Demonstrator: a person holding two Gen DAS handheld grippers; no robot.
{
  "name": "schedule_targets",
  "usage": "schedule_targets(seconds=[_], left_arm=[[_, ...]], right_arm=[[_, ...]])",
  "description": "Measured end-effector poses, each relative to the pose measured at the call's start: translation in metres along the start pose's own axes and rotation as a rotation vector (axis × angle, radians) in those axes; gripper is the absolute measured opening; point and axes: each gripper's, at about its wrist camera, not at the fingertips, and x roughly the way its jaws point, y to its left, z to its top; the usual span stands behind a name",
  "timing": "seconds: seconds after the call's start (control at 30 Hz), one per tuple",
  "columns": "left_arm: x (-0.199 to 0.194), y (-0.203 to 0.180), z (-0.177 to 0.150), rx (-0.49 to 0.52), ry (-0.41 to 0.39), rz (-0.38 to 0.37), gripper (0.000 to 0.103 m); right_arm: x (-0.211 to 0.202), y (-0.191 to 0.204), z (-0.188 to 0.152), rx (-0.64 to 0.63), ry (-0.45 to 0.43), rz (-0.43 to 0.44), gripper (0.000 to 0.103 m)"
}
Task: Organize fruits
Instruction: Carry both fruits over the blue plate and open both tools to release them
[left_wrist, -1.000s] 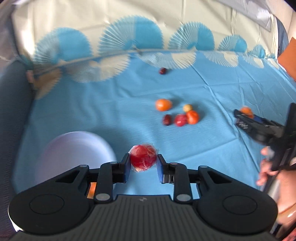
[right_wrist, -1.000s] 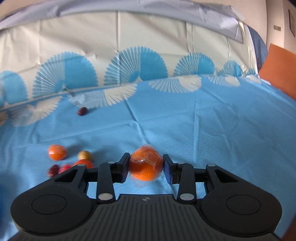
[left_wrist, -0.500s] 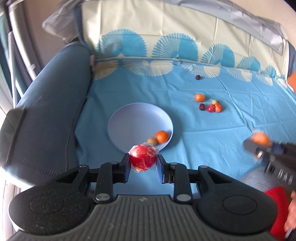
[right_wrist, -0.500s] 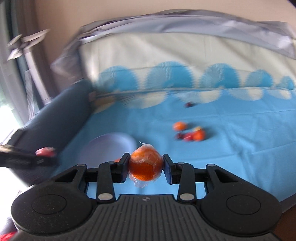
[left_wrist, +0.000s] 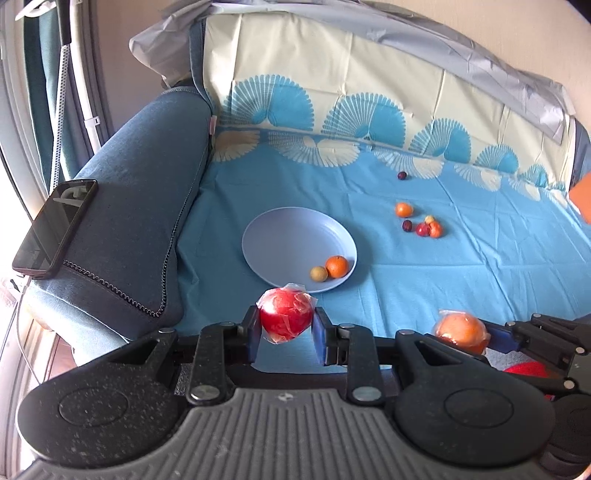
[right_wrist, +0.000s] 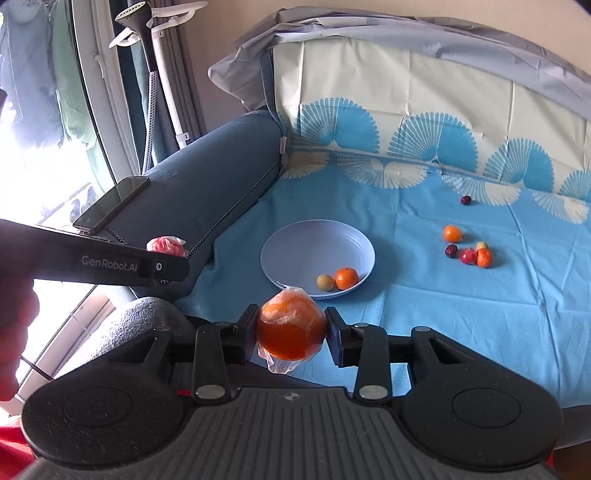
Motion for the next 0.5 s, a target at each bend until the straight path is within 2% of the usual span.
schedule_targets(seconds=[0.33, 0.5], left_arm=[[0.003, 0.001, 0.007, 0.006, -0.009, 0.008, 0.032], [0.009, -0.001, 0.001, 0.005, 0.012, 0.004, 0.032]], right_arm=[[0.006, -0.004, 0.001, 0.015, -0.004, -0.017, 0.039], [0.007, -0.007, -0.001, 0.028, 0.009, -0.018, 0.039]])
